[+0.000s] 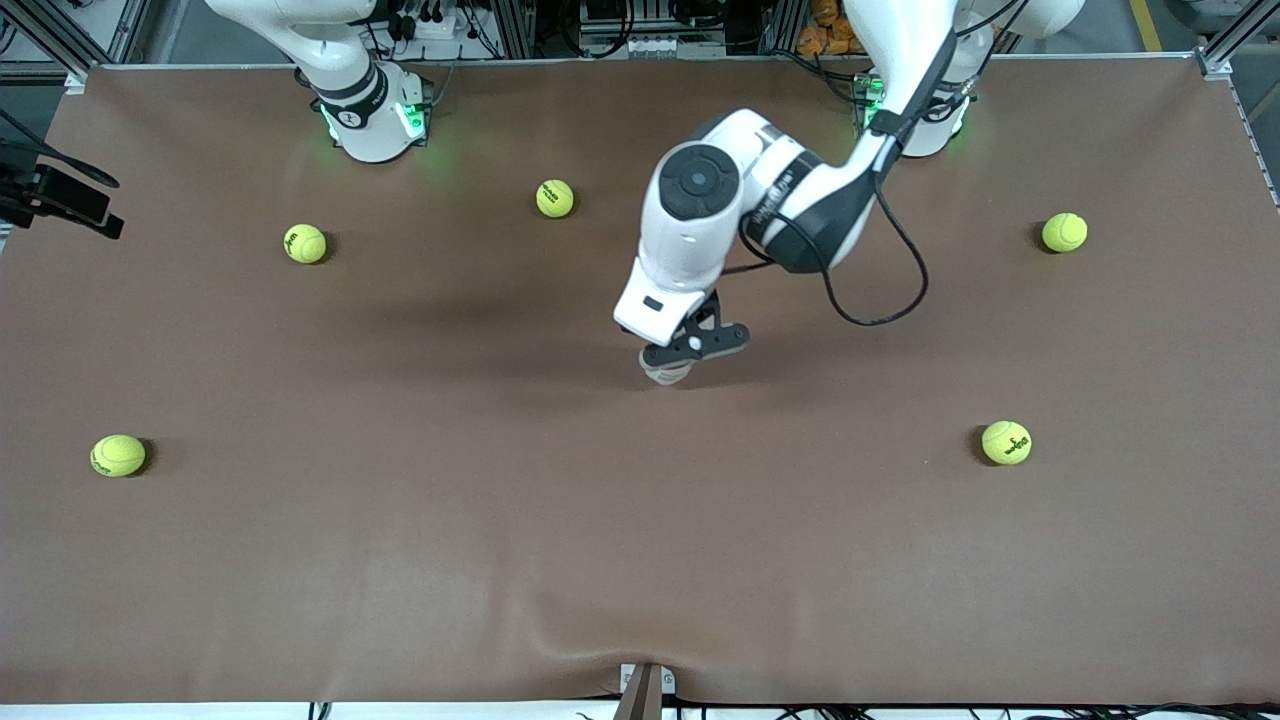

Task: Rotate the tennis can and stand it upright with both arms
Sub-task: 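Lift the gripped can end with the left gripper, tilting it upright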

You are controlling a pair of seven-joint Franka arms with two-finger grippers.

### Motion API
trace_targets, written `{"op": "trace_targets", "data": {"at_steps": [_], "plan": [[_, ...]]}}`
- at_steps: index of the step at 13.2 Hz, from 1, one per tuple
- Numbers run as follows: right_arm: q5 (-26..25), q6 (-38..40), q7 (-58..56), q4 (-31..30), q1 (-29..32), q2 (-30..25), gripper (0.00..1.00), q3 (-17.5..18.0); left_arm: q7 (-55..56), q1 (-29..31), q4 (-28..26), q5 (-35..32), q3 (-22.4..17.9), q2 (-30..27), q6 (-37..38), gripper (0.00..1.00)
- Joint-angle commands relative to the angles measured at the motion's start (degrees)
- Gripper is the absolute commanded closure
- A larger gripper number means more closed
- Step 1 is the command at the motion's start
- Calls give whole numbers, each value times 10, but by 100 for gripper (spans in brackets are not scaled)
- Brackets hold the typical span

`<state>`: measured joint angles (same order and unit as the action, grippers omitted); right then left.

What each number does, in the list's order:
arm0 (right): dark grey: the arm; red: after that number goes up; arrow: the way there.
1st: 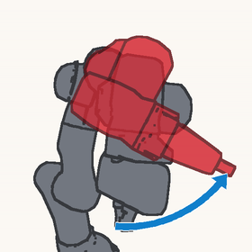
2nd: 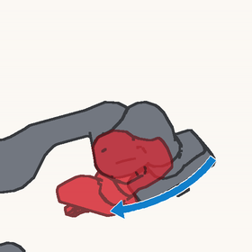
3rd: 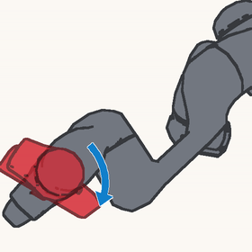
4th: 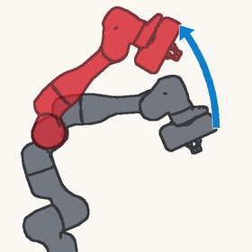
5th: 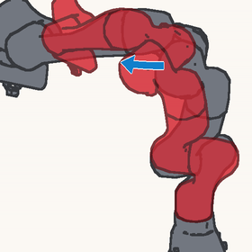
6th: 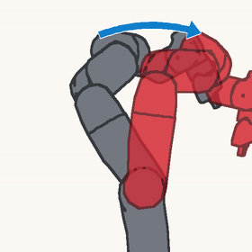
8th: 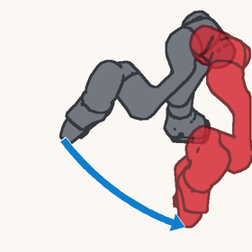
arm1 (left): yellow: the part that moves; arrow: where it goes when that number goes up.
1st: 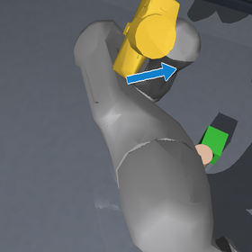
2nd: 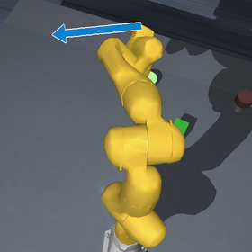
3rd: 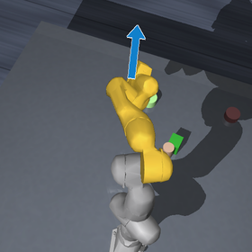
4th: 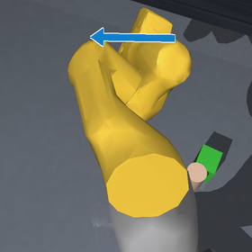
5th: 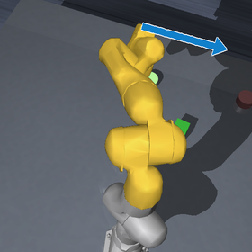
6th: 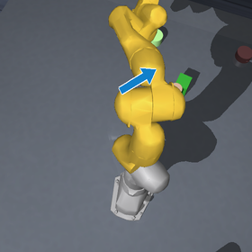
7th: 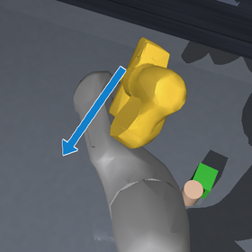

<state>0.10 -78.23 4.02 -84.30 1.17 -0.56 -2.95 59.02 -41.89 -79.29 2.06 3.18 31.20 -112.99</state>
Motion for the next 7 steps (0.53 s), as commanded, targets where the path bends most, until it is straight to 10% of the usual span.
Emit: {"op": "trace_targets", "data": {"at_steps": [1,7], "plan": [[-5,8,5,11,10,0,0,5,42,-17,-12,-16,-5,-14,9,100],[-5,8,7,11,8,-1,0,7,98,-51,-13,-40,-9,7,18,100]]}}
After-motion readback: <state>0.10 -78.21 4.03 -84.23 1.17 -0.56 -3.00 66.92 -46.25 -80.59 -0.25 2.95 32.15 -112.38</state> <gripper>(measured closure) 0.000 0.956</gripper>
